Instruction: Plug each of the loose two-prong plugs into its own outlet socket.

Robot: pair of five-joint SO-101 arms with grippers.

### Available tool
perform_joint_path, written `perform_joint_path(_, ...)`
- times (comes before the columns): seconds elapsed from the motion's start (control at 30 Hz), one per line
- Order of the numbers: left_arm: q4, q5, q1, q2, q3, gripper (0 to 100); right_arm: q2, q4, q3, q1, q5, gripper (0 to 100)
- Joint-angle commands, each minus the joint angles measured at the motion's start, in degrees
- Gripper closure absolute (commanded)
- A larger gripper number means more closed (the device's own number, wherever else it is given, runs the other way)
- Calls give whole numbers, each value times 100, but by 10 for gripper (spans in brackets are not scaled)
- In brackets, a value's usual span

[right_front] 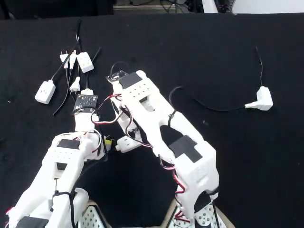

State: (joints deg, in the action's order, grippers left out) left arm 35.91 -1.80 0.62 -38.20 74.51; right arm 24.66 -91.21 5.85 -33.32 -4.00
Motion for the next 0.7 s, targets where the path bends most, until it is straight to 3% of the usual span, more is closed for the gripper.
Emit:
perform_joint_path(0.0, -62, 18, -22, 0, -180, 741, -75, 97, 4, 0, -62, 988)
perform_joint_path(0.43, -70, 18, -31, 0, -180, 741, -365, 1433, -1314, -35, -9, 988)
perform_joint_path(0.67, -44, 53, -224, -9, -286, 741, -1349, 1345, -1393, -141, 237, 952)
